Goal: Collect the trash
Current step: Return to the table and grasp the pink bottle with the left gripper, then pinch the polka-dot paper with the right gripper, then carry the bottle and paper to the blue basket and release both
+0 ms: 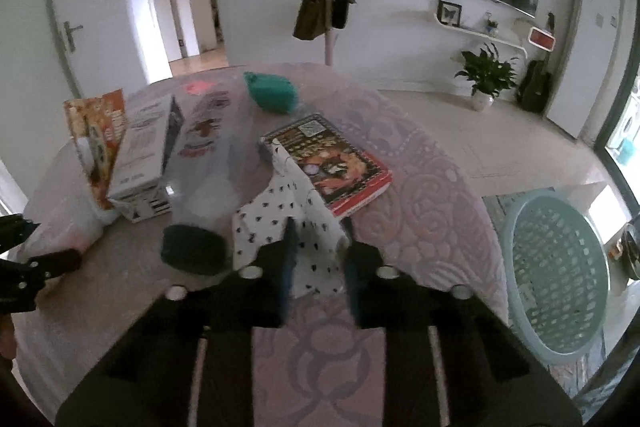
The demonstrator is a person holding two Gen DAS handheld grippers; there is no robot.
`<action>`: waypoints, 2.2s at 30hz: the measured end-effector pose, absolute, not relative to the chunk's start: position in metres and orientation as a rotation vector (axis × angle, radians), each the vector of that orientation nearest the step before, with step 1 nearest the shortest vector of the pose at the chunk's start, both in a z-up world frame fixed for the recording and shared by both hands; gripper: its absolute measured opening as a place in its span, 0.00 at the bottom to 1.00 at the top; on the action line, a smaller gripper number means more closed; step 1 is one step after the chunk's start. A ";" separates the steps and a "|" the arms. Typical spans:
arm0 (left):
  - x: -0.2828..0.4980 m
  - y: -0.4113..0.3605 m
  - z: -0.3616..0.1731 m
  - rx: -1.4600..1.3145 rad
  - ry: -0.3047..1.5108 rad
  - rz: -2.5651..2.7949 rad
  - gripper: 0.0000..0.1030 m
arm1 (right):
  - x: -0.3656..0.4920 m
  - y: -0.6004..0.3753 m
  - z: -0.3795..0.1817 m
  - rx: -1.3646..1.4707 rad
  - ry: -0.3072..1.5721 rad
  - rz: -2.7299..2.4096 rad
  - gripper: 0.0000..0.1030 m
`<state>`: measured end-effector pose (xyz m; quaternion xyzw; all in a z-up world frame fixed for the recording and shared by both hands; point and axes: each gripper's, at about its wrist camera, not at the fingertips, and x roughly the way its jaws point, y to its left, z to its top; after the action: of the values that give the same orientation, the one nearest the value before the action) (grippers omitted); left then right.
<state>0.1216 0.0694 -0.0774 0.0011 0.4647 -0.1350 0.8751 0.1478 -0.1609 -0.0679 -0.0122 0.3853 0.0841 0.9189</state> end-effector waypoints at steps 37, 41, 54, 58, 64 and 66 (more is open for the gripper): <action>0.109 -0.063 0.024 -0.149 0.669 -0.556 0.45 | 0.083 -0.281 0.012 0.135 0.506 -0.047 0.02; 0.130 -0.114 0.024 -0.125 0.686 -0.628 0.45 | 0.086 -0.320 -0.001 0.184 0.525 -0.111 0.02; 0.202 -0.270 -0.027 -0.084 0.815 -0.813 0.45 | 0.104 -0.428 -0.071 0.358 0.655 -0.360 0.02; 0.223 -0.300 -0.060 -0.084 0.887 -0.828 0.45 | 0.113 -0.447 -0.096 0.406 0.710 -0.412 0.02; 0.242 -0.325 -0.095 -0.060 0.954 -0.834 0.45 | 0.122 -0.462 -0.123 0.431 0.776 -0.454 0.03; 0.247 -0.330 -0.099 -0.067 0.948 -0.836 0.45 | 0.125 -0.465 -0.129 0.427 0.797 -0.469 0.03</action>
<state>0.2467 -0.3296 -0.0994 -0.0312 0.4431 -0.3908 0.8062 0.1246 -0.4653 -0.1292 0.2046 0.3815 -0.2243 0.8731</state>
